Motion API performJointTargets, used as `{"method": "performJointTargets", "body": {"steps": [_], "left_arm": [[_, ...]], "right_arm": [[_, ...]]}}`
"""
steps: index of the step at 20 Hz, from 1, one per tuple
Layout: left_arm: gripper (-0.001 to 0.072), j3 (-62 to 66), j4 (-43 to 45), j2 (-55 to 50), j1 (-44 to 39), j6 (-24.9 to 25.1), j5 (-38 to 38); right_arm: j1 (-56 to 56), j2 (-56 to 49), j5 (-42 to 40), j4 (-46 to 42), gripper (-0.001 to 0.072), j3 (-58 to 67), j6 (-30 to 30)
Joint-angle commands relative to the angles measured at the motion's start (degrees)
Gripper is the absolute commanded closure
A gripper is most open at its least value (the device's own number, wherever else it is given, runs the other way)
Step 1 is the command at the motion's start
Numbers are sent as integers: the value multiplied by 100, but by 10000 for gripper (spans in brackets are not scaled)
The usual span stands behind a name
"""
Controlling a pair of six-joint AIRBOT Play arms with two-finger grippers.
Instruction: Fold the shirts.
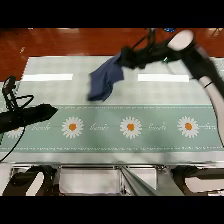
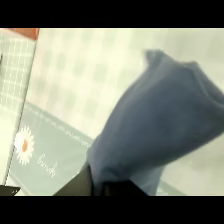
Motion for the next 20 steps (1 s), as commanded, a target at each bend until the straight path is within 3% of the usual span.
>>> {"method": "performJointTargets", "body": {"steps": [1,4,14,17,20], "left_arm": [[691,-22,-2,0,0,-11,-2],[691,-22,-2,0,0,-63,-2],[690,-20,-369,0,0,-149,216],[690,-20,-369,0,0,-149,372],[690,-17,-494,0,0,-151,391]], "right_arm": [[-710,2,1147,-896,682,1377,662],[-1593,127,1827,-920,682,1919,730],[-4590,892,3375,-1036,682,1947,1058],[-4854,1014,4148,-2201,682,1923,1285],[-5012,1266,4339,-2933,682,1532,1294]]}}
